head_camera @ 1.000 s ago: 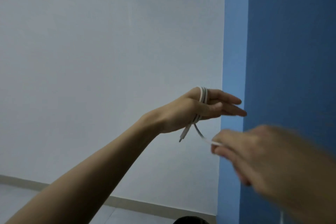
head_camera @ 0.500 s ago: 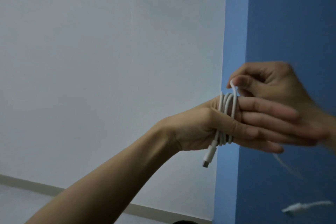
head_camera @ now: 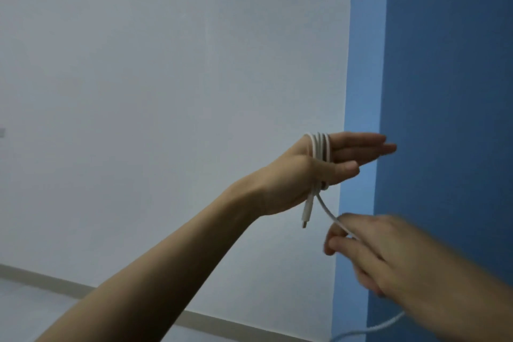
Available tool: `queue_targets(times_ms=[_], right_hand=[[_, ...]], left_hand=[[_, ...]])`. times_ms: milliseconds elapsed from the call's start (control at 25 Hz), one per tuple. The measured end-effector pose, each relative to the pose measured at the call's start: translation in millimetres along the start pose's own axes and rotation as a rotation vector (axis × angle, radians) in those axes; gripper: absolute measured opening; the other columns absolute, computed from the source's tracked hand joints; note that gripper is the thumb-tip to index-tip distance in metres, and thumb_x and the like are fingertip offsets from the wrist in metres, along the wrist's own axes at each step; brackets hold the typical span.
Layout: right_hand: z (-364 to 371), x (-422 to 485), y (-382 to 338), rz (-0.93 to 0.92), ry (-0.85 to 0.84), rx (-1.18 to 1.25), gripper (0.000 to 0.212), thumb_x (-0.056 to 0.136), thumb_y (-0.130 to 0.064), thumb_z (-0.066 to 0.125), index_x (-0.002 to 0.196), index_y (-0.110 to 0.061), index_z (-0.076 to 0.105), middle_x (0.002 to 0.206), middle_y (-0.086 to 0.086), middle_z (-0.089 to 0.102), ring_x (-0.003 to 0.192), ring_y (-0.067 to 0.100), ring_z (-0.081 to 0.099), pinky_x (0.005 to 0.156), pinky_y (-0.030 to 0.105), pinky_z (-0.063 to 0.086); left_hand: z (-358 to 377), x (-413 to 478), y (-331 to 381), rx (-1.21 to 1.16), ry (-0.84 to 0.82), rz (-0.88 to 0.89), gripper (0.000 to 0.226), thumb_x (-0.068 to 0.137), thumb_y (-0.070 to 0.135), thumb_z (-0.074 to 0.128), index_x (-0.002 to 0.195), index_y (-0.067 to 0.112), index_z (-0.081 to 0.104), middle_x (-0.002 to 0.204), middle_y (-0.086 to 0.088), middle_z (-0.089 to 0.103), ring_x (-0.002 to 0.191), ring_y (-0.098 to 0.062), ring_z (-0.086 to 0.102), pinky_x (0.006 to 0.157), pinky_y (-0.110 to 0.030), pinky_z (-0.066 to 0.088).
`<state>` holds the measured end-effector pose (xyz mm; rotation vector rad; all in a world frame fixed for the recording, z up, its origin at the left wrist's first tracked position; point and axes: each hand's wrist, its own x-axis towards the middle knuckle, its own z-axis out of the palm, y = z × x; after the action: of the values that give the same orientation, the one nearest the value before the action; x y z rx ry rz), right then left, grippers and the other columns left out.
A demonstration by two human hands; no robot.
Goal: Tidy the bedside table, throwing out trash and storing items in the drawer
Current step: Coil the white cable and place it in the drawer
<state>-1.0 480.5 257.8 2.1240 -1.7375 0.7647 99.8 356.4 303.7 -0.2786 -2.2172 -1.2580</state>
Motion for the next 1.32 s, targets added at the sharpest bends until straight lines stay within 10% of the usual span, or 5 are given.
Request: queue_targets(times_ms=[360,640,880,1080,1320], right_hand=[[-79,18,11,-0.279,0.272,-0.33,0.019,0.081,-0.04,0.06,0.072,-0.026,0.068,0.044,-0.006,0.051,0.042,0.013,0.046,0.047,0.022,0.038],[-48,32,33,-0.035,0.235,0.586,0.023,0.084,-0.018,0.06,0.061,-0.017,0.064,0.046,0.0,0.056,0.04,0.008,0.048,0.042,0.015,0.04],[3,7,18,0.258,-0.092,0.547,0.033,0.094,-0.021,0.047,0.066,-0.027,0.064,0.047,-0.001,0.059,0.033,0.007,0.042,0.037,0.016,0.033],[-14,-14,-1,0.153,-0.374,-0.182,0.029,0.097,-0.031,0.037,0.069,-0.036,0.036,0.06,-0.008,0.046,0.046,0.001,0.04,0.047,0.014,0.032],[-72,0,25,-0.441,0.191,-0.659,0.033,0.091,-0.041,0.038,0.073,-0.022,0.058,0.07,-0.003,0.058,0.065,0.021,0.048,0.044,0.035,0.048]], left_hand=[[25,-16,-12,-0.231,-0.496,-0.077,0.053,0.089,0.039,0.024,0.104,-0.004,0.052,0.119,-0.041,0.038,0.094,-0.029,0.069,0.098,-0.039,0.043],[38,-12,3,-0.424,-0.323,-0.019,0.048,0.082,-0.018,0.031,0.126,-0.012,0.046,0.125,-0.031,0.054,0.112,-0.02,0.061,0.101,-0.036,0.045],[22,-4,0,-0.294,-0.059,0.055,0.055,0.088,-0.019,0.029,0.142,-0.005,0.03,0.146,-0.02,0.036,0.138,-0.027,0.035,0.111,-0.032,0.031],[16,-10,-20,0.185,0.08,0.006,0.036,0.097,-0.003,0.037,0.133,-0.005,0.044,0.133,-0.022,0.056,0.123,-0.014,0.054,0.105,-0.02,0.04],[42,-20,-19,-0.064,-0.191,-0.015,0.04,0.092,0.044,0.039,0.08,0.015,0.062,0.048,0.014,0.045,0.042,0.001,0.04,0.054,-0.017,0.044]])
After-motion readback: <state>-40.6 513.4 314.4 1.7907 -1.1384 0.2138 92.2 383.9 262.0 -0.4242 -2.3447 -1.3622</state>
